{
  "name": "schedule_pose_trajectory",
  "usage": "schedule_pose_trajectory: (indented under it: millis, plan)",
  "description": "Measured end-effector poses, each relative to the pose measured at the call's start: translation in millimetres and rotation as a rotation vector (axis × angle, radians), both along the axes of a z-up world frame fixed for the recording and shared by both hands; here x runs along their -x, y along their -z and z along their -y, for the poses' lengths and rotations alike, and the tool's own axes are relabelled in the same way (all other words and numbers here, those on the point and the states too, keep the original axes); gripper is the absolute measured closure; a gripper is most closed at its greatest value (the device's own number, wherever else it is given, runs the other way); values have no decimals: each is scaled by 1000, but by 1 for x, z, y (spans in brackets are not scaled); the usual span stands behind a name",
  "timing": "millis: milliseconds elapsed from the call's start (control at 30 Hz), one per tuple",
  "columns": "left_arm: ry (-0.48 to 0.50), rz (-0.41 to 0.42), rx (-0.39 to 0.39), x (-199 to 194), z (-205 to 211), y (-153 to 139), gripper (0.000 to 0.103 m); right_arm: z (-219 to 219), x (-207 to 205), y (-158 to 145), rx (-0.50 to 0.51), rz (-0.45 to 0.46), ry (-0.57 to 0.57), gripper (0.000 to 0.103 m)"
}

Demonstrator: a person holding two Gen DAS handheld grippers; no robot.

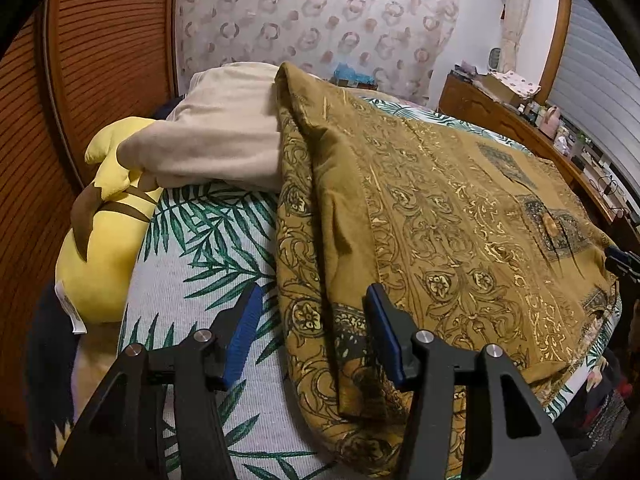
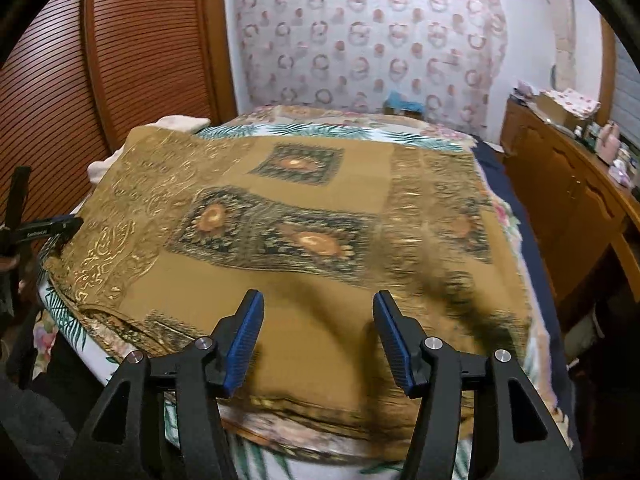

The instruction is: Fold small clothes

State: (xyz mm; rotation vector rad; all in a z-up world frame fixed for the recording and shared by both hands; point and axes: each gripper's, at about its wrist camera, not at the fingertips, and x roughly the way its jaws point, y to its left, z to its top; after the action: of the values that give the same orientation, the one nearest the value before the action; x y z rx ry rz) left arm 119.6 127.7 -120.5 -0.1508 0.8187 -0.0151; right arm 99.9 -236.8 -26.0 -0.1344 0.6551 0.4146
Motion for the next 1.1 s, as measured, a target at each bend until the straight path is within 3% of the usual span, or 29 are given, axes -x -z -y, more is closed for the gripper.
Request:
schedule_pose_trajectory:
  millis: [467, 567, 633, 767, 1100]
  plan:
    - [11, 4, -24, -4, 3, 0, 49, -46, -15, 29, 35, -35, -69, 43]
    - [23, 6, -17, -5, 4, -1, 71, -48, -18, 33, 37, -32, -67, 42]
    - [43, 4, 19, -5, 3, -2, 93, -50, -18, 34, 33, -29, -69, 41]
    - [55, 39, 35, -2, 6, -10, 98, -52, -14, 36, 22, -22, -68, 39]
    - [156, 203, 56, 5, 45, -72, 99, -28, -6, 28, -53, -14, -45, 39]
